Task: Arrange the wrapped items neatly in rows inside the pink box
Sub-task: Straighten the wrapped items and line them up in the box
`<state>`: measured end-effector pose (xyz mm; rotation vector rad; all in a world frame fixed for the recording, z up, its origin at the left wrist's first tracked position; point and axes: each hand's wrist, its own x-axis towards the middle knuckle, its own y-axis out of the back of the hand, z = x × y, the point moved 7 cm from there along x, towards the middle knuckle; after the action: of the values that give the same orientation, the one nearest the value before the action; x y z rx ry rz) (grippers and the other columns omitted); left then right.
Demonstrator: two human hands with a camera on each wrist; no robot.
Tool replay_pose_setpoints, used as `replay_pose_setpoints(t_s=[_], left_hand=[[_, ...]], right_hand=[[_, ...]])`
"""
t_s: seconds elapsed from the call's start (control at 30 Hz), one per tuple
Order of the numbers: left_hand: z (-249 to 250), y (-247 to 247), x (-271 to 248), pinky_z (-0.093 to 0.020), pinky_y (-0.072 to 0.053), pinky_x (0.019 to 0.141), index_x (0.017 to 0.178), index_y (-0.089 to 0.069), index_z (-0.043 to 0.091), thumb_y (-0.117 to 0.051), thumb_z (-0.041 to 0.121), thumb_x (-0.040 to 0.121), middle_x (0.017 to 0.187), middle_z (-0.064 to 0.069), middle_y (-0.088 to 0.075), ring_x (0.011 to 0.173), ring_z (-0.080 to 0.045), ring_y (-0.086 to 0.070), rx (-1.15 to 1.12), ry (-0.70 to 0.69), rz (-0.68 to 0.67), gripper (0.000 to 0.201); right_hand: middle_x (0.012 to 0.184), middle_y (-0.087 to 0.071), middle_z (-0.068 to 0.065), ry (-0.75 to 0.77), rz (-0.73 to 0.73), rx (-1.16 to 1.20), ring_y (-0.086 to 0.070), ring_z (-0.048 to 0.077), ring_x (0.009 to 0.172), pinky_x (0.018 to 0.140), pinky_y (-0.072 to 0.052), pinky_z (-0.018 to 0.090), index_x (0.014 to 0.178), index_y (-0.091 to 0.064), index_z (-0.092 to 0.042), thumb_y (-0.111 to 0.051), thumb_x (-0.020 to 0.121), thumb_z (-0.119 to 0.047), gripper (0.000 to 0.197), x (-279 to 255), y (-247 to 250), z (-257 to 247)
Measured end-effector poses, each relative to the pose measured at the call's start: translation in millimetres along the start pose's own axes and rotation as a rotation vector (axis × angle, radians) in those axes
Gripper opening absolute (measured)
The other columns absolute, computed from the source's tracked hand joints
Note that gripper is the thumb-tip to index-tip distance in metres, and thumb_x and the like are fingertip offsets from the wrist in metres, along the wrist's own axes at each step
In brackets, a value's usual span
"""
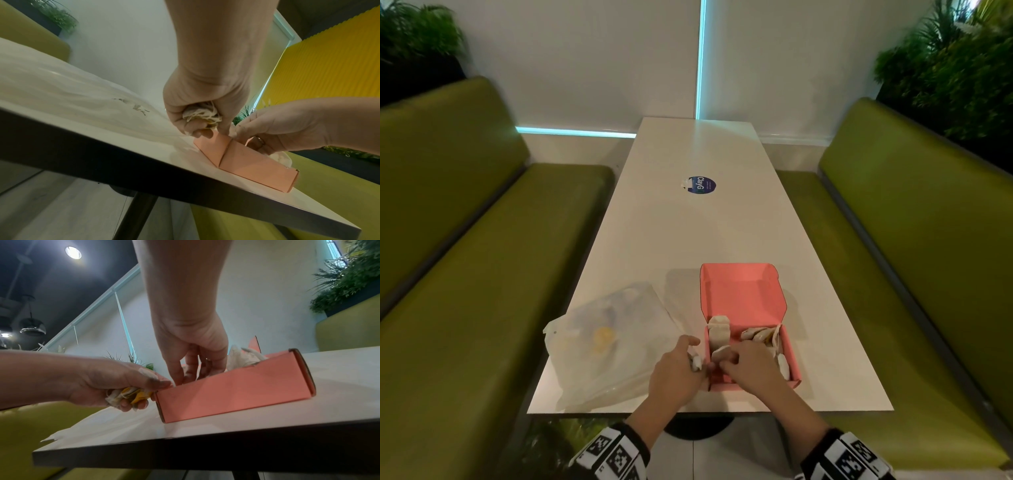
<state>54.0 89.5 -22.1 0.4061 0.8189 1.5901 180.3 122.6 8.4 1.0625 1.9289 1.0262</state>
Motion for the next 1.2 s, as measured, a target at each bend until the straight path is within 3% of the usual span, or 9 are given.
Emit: replay_pose_setpoints(t_s=[0.07,0.13,0.3,0.4,0.47,0.63,0.9,1.03,1.2], left_hand=[[0,0,0,-0.018,-0.04,0.064,0.119,-0.044,0.026,-0.064,0.045,0.084,0.088,0.008,-0.056,0.076,-0.01,-0.054,0.009,0.002,0.004,0.045],[-1,-1,1,-0.017,-0.039,0.06,0.114,-0.045,0.026,-0.064,0.045,0.083,0.085,0.008,-0.056,0.075,-0.01,-0.056,0.016,0.006,-0.002,0.041],[-3,-5,4,-0.022,-0.047,0.067,0.108,-0.05,0.028,-0.065,0.047,0.082,0.082,0.008,-0.058,0.075,-0.011,-0.058,0.025,0.003,-0.022,0.035],[-2,-5,4,-0.019,-0.044,0.065,0.107,-0.052,0.027,-0.065,0.044,0.083,0.081,0.008,-0.058,0.074,-0.011,-0.057,0.023,-0.008,-0.028,0.032],[-2,-5,4,-0.02,-0.045,0.066,0.107,-0.052,0.027,-0.065,0.044,0.083,0.082,0.008,-0.058,0.076,-0.011,-0.057,0.019,-0.006,-0.032,0.032],[-1,-6,4,-0.023,-0.047,0.068,0.109,-0.05,0.027,-0.065,0.044,0.083,0.085,0.006,-0.06,0.077,-0.012,-0.059,0.018,-0.009,-0.036,0.034],[5,-5,4,-0.012,-0.039,0.057,0.126,-0.043,0.031,-0.062,0.035,0.087,0.079,0.008,-0.056,0.07,-0.008,-0.054,0.037,-0.075,-0.02,0.043],[6,-4,4,-0.012,-0.038,0.055,0.127,-0.046,0.032,-0.063,0.032,0.086,0.07,0.011,-0.051,0.066,-0.006,-0.051,0.041,-0.081,-0.019,0.044],[5,-4,4,-0.02,-0.046,0.063,0.126,-0.047,0.033,-0.064,0.033,0.086,0.076,0.007,-0.057,0.069,-0.009,-0.055,0.053,-0.075,-0.028,0.044]], right_hand=[[0.09,-0.07,-0.006,-0.004,-0.025,-0.014,-0.058,0.011,0.082,0.069,-0.038,0.015,0.106,-0.071,-0.028,-0.047,0.092,-0.025,0.027,2,-4,-1],[0.101,-0.07,-0.001,-0.051,-0.037,-0.004,-0.062,0.014,0.089,0.074,-0.042,0.021,0.107,-0.069,-0.026,-0.049,0.092,-0.028,0.026,6,-8,2],[0.083,-0.06,-0.004,-0.14,-0.062,0.122,-0.057,0.021,0.085,0.078,-0.044,0.028,0.11,-0.059,-0.013,-0.047,0.09,-0.014,0.024,16,-10,4],[0.1,-0.064,0.007,-0.142,-0.07,0.114,-0.059,0.027,0.095,0.081,-0.046,0.033,0.118,-0.051,-0.012,-0.045,0.092,-0.014,0.027,18,-9,2],[0.106,-0.064,0.012,-0.129,-0.06,0.109,-0.06,0.027,0.097,0.079,-0.045,0.032,0.118,-0.05,-0.011,-0.046,0.091,-0.015,0.028,18,-9,3],[0.095,-0.067,0.008,-0.106,-0.012,0.1,-0.059,0.02,0.085,0.081,-0.048,0.028,0.094,-0.064,-0.01,-0.05,0.086,-0.011,0.016,13,-9,8],[0.106,-0.066,0.006,-0.124,-0.038,0.059,-0.059,0.019,0.093,0.073,-0.035,0.019,0.101,-0.064,-0.01,-0.05,0.088,-0.011,0.019,14,-18,5],[0.104,-0.066,0.007,-0.114,-0.01,0.061,-0.048,0.011,0.079,0.071,-0.034,0.019,0.096,-0.062,-0.015,-0.048,0.09,-0.01,0.016,17,-18,3],[0.105,-0.066,0.008,-0.107,-0.033,0.036,-0.057,0.019,0.087,0.073,-0.038,0.021,0.101,-0.062,-0.008,-0.049,0.089,-0.01,0.018,18,-19,3]])
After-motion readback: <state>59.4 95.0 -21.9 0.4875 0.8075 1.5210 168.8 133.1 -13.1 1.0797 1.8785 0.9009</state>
